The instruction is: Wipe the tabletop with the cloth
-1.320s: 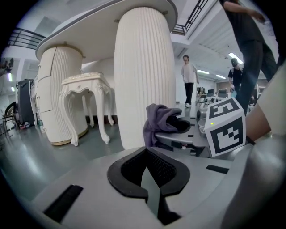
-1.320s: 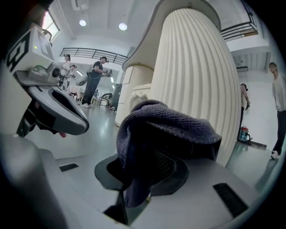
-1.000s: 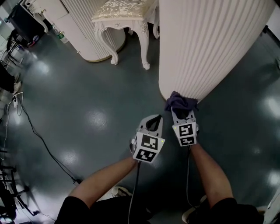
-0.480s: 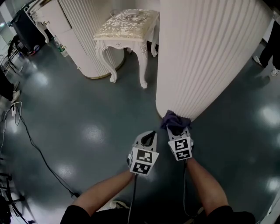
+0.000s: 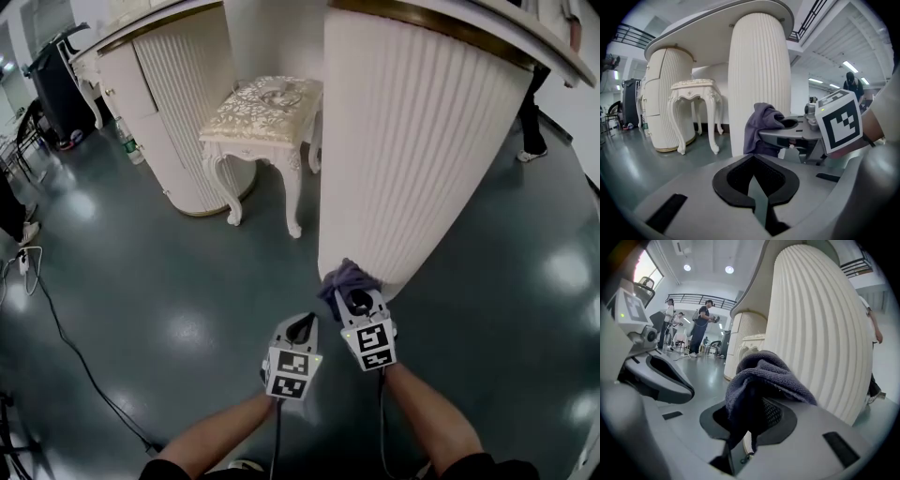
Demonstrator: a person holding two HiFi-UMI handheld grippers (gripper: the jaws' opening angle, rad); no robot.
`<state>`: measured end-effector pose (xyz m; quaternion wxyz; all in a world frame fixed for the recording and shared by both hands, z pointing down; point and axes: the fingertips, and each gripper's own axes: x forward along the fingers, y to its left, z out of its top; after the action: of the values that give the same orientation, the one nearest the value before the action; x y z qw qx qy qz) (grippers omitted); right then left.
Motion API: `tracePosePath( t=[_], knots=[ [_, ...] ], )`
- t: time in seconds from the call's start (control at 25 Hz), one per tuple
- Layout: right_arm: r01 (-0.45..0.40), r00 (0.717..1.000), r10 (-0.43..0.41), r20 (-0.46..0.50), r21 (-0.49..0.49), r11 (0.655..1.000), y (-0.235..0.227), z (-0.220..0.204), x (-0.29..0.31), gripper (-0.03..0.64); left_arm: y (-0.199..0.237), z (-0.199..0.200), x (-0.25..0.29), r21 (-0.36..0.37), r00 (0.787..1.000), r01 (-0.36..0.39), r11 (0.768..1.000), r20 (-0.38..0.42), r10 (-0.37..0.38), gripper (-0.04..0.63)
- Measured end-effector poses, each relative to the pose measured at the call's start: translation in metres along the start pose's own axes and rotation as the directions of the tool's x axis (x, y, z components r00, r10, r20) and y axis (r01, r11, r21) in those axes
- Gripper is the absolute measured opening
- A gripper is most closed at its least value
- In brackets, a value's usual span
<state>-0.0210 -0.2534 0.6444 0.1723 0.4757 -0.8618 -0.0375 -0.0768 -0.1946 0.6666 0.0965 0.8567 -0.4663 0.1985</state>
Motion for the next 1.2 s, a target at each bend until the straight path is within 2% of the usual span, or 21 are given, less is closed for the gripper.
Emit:
tracePosePath(
  t=[0.24, 0.36, 0.48, 0.6, 0.88, 1.08, 1.2],
  knots=[
    [0.006, 0.998, -0.004, 0.064, -0.031, 1.0, -0.009, 0.048, -0.006, 0.077, 0.018, 0.032, -0.01, 0.012, 0.997, -0.039, 0.999, 0.07, 0.038, 0.008],
    [0.013, 0.995, -0.009, 0.102, -0.041, 0.999, -0.017, 0.077, -0.01, 0.075, 0.024, 0.049, -0.011, -0.004, 0.993, -0.048, 0.999, 0.106, 0.048, 0.008],
    [0.038, 0.988, -0.033, 0.15, -0.029, 0.999, -0.022, 0.108, -0.019, 0.075, 0.024, 0.061, -0.018, -0.017, 0.989, -0.045, 0.999, 0.14, 0.047, 0.008],
    [0.05, 0.979, -0.048, 0.198, -0.005, 0.999, -0.029, 0.14, -0.029, 0.075, 0.02, 0.075, -0.023, 0.003, 0.983, -0.041, 0.999, 0.177, 0.04, 0.008],
    [0.107, 0.952, -0.091, 0.291, -0.04, 0.993, -0.046, 0.214, -0.049, 0.075, 0.017, 0.113, -0.034, 0.025, 0.958, -0.043, 0.999, 0.286, 0.034, 0.008],
    [0.139, 0.93, -0.111, 0.351, -0.057, 0.989, -0.063, 0.274, -0.065, 0.075, 0.028, 0.16, -0.049, 0.037, 0.92, -0.06, 0.998, 0.391, 0.041, 0.008],
    [0.154, 0.93, -0.134, 0.343, -0.032, 0.988, -0.07, 0.302, -0.073, 0.074, 0.028, 0.171, -0.052, 0.048, 0.919, -0.061, 0.997, 0.392, 0.038, 0.008]
  ],
)
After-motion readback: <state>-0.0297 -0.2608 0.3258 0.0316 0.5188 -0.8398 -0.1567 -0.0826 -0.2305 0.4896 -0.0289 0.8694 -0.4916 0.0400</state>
